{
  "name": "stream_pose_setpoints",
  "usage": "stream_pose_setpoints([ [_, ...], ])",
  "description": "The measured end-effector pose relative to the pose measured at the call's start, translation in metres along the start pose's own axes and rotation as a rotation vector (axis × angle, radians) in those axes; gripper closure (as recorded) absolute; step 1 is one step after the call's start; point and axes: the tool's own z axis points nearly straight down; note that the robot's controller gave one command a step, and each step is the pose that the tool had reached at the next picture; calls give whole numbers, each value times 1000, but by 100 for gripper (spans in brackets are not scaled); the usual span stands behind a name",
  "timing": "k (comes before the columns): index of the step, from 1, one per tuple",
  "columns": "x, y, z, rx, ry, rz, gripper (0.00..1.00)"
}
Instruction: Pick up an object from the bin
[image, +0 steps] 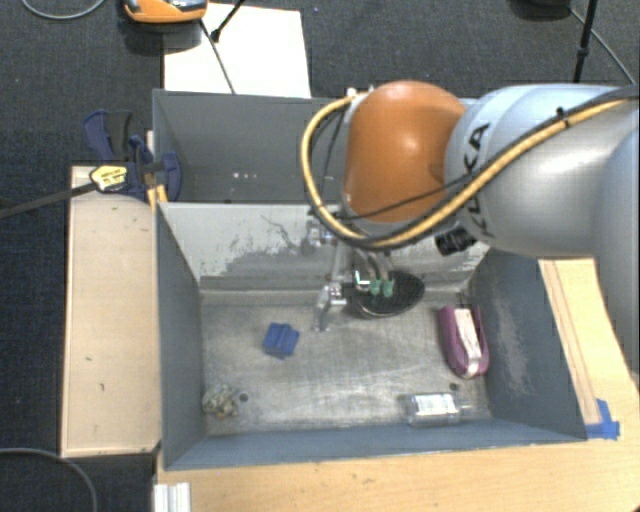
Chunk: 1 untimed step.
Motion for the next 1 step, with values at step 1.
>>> stream_pose_setpoints([
  [1, 10, 8, 129, 1, 0, -187, 0],
])
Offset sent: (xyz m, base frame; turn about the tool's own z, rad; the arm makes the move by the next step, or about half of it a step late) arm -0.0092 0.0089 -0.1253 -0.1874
